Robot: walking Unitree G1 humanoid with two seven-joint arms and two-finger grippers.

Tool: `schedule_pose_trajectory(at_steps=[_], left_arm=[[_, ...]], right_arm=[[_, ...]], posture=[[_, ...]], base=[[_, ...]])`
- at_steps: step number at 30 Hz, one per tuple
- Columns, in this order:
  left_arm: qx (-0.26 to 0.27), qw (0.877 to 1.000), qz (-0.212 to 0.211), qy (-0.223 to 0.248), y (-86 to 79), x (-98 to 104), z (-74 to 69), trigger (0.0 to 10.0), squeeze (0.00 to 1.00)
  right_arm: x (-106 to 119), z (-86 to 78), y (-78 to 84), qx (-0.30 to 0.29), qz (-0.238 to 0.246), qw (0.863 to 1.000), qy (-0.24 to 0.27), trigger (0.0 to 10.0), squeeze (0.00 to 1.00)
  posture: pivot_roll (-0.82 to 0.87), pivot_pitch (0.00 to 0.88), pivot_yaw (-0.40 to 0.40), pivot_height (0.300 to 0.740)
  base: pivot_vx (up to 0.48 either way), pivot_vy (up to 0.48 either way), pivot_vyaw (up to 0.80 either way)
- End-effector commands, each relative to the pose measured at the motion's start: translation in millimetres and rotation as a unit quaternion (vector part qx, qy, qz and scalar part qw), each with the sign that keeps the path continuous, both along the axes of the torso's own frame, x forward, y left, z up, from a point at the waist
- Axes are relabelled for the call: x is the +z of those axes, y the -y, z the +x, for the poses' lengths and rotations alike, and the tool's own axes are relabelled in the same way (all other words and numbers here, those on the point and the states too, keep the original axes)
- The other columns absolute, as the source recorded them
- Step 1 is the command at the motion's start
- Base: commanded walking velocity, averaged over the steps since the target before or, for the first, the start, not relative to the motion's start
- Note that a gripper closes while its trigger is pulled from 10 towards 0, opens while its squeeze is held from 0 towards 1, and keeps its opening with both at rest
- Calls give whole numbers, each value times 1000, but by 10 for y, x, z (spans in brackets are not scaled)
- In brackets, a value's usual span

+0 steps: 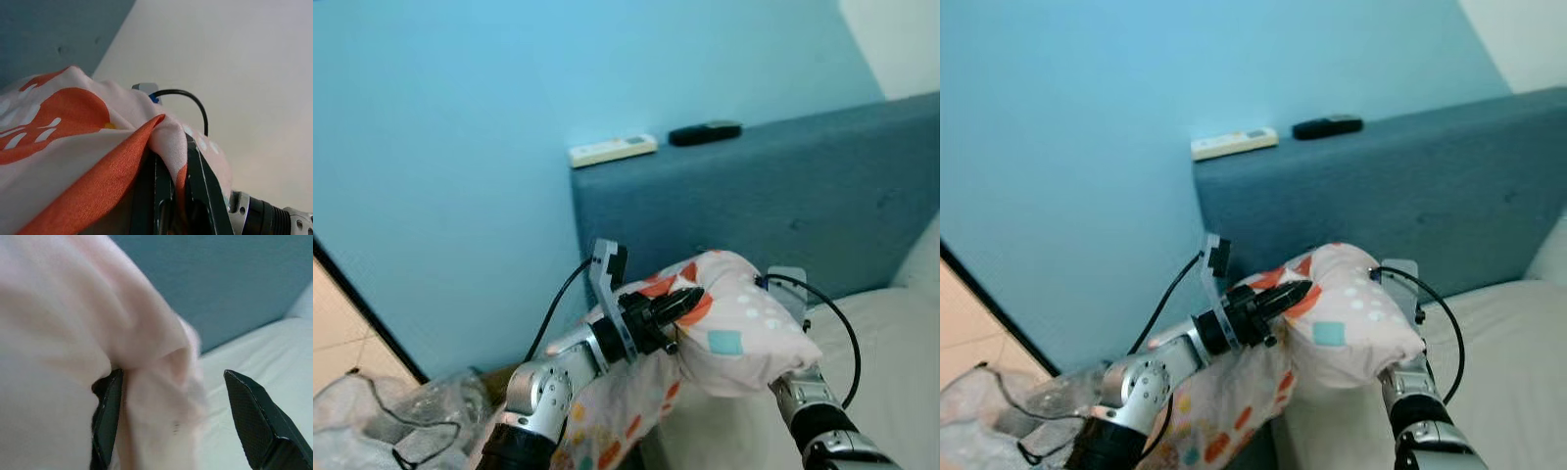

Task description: Clean up the room

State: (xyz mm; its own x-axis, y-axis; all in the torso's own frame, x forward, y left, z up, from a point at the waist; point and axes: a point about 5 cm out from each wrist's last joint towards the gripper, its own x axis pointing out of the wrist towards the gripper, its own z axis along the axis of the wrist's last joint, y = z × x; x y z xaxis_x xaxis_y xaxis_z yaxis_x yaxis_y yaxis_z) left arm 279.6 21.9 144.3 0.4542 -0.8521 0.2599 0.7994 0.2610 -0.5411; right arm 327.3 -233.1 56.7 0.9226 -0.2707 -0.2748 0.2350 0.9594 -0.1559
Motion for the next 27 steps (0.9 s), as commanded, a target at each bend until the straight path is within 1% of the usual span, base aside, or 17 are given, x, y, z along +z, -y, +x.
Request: schedule_pose_trajectory(at_steps=[1, 2, 4, 7, 9, 10, 12, 13, 14, 17, 18, 19, 20, 22, 25, 26, 27], left_arm=[[-31, 998, -38, 31, 168, 117, -44, 10000, 0], [-31, 998, -38, 31, 168, 117, -44, 10000, 0], [-31, 998, -35, 33, 193, 109, -22, 10000, 0], [-27, 999, -30, 33, 199, 100, -7, 10000, 0], [-6, 999, -7, 35, 209, 55, 51, 10000, 0], [-6, 999, -7, 35, 209, 55, 51, 10000, 0], [12, 998, 28, 51, 236, 11, 93, 10000, 0], [12, 998, 28, 51, 236, 11, 93, 10000, 0], [18, 997, 43, 63, 259, 2, 107, 10000, 0], [39, 985, 110, 131, 403, 9, 143, 10000, 0], [40, 979, 122, 156, 476, 36, 150, 10000, 0], [40, 979, 122, 156, 476, 36, 150, 10000, 0], [39, 976, 128, 172, 522, 56, 151, 10000, 0], [36, 969, 134, 203, 667, 124, 151, 10000, 0], [38, 959, 151, 237, 862, 197, 165, 10000, 0], [40, 956, 155, 246, 905, 212, 171, 10000, 0], [40, 956, 155, 246, 905, 212, 171, 10000, 0]], right_arm=[[15, 2, 89, -22, -23, 999, -14, 10000, 0], [15, 2, 89, -22, -23, 999, -14, 10000, 0], [52, -9, 197, -37, -32, 999, -11, 10000, 0], [54, -14, 212, -38, -32, 999, -10, 10000, 0], [34, -31, 212, -40, -33, 999, -12, 10000, 0], [34, -31, 212, -40, -33, 999, -12, 10000, 0], [27, -39, 208, -42, -36, 998, -11, 10000, 0], [27, -39, 208, -42, -36, 998, -11, 10000, 0], [40, -38, 219, -45, -44, 998, -9, 10000, 0], [166, -32, 372, -82, -90, 993, 9, 10000, 0], [231, -29, 440, -97, -109, 989, 18, 10000, 0], [231, -29, 440, -97, -109, 989, 18, 10000, 0], [273, -27, 480, -106, -121, 987, 24, 10000, 0], [384, -31, 584, -125, -152, 980, 40, 10000, 0], [506, -53, 699, -146, -174, 972, 61, 10000, 0], [532, -58, 721, -151, -180, 970, 65, 10000, 0], [532, -58, 721, -151, -180, 970, 65, 10000, 0]], posture=[[-85, 23, 25, 735], [-85, 23, 25, 735], [-87, 25, 26, 735], [-89, 28, 26, 735], [-90, 34, 26, 735], [-90, 34, 26, 735], [-92, 37, 27, 735], [-92, 37, 27, 735], [-93, 41, 28, 735], [-99, 48, 30, 735], [-105, 52, 33, 735], [-105, 52, 33, 735], [-107, 53, 34, 735], [-117, 60, 39, 735], [-128, 66, 45, 735], [-128, 66, 45, 735], [-128, 66, 45, 735]], base=[[0, 0, 0], [0, 0, 0], [0, 0, 0], [0, 0, 0], [0, 0, 0], [0, 0, 0], [0, 0, 0], [0, 0, 0], [0, 0, 0], [0, 0, 0], [0, 0, 0], [0, 0, 0], [0, 0, 0], [0, 0, 0], [0, 0, 0], [0, 0, 0], [0, 0, 0]])
